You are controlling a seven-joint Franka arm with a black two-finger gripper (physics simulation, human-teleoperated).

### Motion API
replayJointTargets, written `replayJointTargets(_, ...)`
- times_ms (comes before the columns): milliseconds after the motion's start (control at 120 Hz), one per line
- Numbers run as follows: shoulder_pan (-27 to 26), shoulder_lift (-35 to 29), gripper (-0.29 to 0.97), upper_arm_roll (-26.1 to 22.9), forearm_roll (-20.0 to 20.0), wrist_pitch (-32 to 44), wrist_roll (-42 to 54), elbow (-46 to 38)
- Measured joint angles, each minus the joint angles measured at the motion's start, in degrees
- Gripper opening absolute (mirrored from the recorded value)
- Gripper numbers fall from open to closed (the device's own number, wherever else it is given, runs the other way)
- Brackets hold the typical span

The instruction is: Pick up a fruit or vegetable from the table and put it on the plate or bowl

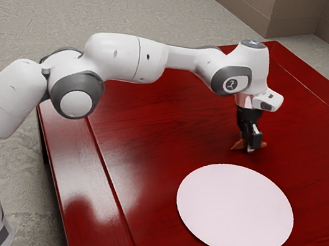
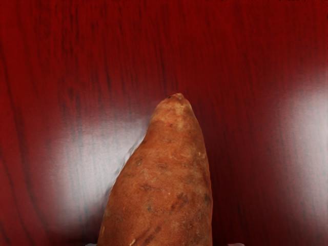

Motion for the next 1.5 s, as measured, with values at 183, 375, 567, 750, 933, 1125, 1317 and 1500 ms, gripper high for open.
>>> replayJointTargets(183, 0.0, -0.1, 0.17, 0.1, 0.4, 0.0, 0.4, 0.2)
replayJointTargets(375, 0.0, -0.4, 0.16, 0.1, 0.4, 0.0, 1.0, 0.4)
replayJointTargets(567, 0.0, -1.3, 0.15, 0.1, 0.4, -0.4, 1.4, 0.5)
replayJointTargets(750, 0.0, -3.3, 0.15, -0.2, 0.4, -1.6, 1.8, 0.5)
replayJointTargets(933, -0.5, -5.5, 0.15, -3.5, 0.4, -3.4, 2.1, 0.3)
replayJointTargets(1125, -2.3, -7.3, 0.15, -6.7, 0.6, -5.8, 2.3, -0.6)
replayJointTargets(1317, -4.3, -14.6, 0.14, -7.8, 0.6, -5.2, 2.3, -13.7)
replayJointTargets(1500, -4.4, -15.6, 0.14, -10.1, 0.6, -3.9, 2.4, -17.3)
